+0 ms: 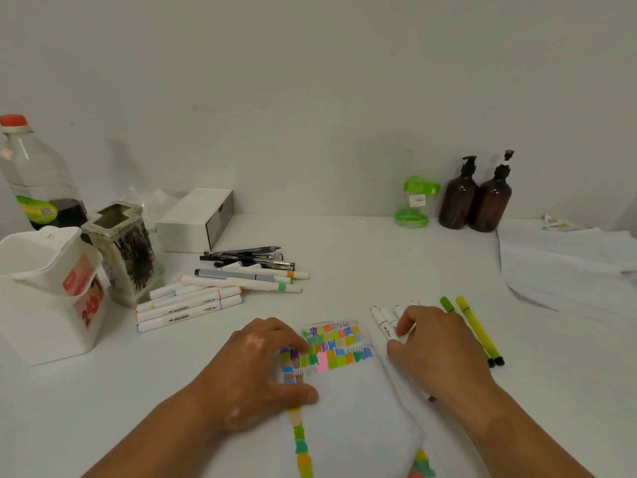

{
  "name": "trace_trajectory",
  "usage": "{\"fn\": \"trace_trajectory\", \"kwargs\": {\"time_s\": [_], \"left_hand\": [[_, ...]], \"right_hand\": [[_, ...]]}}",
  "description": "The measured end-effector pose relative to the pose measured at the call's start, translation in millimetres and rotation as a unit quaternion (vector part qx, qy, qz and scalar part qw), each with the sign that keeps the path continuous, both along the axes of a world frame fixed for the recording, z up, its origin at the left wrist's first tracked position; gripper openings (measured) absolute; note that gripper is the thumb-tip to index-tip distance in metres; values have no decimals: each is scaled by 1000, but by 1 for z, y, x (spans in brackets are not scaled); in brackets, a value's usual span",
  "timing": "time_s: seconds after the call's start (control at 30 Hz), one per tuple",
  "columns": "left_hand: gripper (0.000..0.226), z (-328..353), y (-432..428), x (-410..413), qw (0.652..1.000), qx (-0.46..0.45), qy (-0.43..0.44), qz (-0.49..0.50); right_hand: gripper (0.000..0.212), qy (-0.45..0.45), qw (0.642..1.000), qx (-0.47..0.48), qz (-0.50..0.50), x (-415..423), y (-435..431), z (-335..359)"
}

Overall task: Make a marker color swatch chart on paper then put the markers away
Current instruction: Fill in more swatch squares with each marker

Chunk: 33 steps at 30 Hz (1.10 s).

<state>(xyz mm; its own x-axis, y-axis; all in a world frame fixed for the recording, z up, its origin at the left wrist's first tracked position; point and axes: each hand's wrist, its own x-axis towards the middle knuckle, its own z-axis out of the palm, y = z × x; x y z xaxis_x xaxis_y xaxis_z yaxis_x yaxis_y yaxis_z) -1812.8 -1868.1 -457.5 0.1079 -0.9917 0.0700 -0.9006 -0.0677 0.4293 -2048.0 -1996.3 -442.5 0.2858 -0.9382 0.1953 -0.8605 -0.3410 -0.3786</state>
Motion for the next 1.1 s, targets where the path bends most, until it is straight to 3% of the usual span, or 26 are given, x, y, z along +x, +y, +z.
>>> {"fn": "trace_trajectory", "kwargs": {"time_s": [0.13,0.27,0.4,0.53,0.67,0.97,1.03,1.1], "left_hand": [[51,5,3,5,997,-64,22,35],[18,11,-4,17,975,-159,-1,158],[19,22,-28,35,955,-175,-138,195],[23,32,-56,53,935,-137,-286,161],[24,24,-73,56,917,-101,-366,120],[17,20,-83,56,904,-120,-400,92],[17,25,-79,48,916,-143,-362,100],[11,33,-68,32,943,-194,-241,120]], "right_hand": [[19,-25,1000,-8,6,4,3,1],[21,-47,998,-22,40,13,15,1],[19,-32,997,-3,67,18,18,1],[19,-55,995,9,81,19,19,1],[17,-66,993,15,98,18,18,-1],[16,-64,990,19,120,18,19,-1],[16,-66,990,18,122,18,20,0],[15,-74,989,16,124,18,21,1]]}}
